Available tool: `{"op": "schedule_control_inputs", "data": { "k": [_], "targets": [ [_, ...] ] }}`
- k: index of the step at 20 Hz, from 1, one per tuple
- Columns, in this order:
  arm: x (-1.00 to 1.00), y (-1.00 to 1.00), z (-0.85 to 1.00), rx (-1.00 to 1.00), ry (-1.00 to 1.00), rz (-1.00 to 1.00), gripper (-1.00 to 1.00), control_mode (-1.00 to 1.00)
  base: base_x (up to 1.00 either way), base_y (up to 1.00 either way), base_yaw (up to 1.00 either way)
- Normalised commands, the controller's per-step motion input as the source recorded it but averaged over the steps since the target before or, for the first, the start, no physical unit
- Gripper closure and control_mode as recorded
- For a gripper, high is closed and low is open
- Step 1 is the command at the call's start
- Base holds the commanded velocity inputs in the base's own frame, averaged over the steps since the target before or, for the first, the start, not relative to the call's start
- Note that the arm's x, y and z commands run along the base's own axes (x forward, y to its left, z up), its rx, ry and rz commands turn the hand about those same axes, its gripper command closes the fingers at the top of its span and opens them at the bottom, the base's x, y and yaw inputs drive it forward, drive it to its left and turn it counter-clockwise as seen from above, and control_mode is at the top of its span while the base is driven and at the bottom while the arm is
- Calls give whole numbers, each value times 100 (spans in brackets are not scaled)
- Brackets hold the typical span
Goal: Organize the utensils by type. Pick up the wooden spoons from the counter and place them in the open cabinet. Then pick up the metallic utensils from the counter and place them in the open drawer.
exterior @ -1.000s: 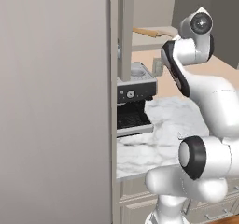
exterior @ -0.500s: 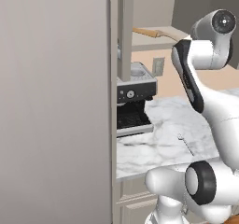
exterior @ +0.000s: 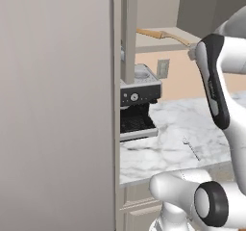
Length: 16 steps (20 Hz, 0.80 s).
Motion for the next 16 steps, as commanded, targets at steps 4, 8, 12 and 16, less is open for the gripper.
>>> {"op": "schedule_control_inputs", "data": {
  "k": [4,8,12,16],
  "targets": [
    [-34,26,-31,0,15,-1,-100,-100,0,0,0],
    [-21,24,-40,0,18,-1,-100,-100,0,0,0],
    [-1,2,-35,1,19,0,-100,-100,0,0,0],
    [0,0,-52,0,23,0,-100,-100,0,0,0]
  ]
}}
